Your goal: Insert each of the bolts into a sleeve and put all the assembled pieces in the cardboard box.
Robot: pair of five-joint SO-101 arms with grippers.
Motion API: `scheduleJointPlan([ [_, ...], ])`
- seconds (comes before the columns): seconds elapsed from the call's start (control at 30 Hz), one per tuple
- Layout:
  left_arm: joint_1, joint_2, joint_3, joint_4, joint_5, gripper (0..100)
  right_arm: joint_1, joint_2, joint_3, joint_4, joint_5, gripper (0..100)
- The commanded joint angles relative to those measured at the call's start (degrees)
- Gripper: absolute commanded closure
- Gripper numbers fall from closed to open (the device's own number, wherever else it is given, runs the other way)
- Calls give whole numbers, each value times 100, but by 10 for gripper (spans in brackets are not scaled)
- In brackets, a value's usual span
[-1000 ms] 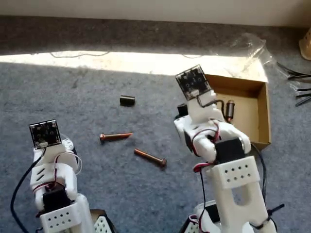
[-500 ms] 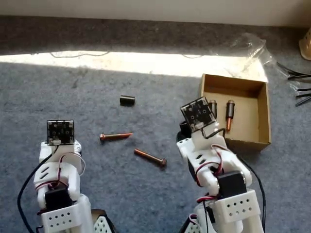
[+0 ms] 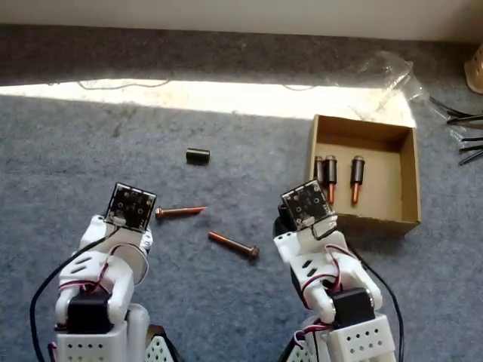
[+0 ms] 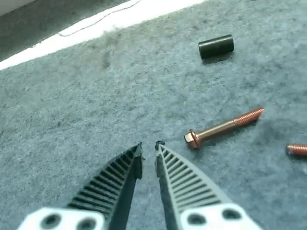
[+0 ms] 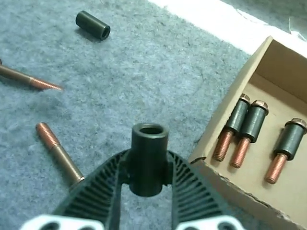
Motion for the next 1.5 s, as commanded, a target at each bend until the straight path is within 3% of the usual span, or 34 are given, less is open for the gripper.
scheduleJointPlan([
  [0.0, 365, 1411, -1059, 9, -158, 937, 66, -295, 57, -189, -62, 993],
  [0.23, 523, 4277, -2536, 44, 62, 937, 426, -760, 330, -180, -510, 993],
  [0.43, 822, 6044, -3477, 44, 1741, 934, 505, -919, 444, -66, -510, 993],
  [0.7, 1121, 7758, -4699, 53, 4870, 934, 505, -919, 479, -66, -501, 993],
  [1.0, 1130, 9446, -5473, 18, 6505, 934, 505, -919, 479, -66, -484, 993],
  [1.37, 1130, 9947, -5648, 26, 6936, 934, 505, -919, 576, -92, -466, 993],
  [1.47, 1138, 9930, -5613, 44, 7613, 934, 505, -919, 576, -92, -466, 993],
])
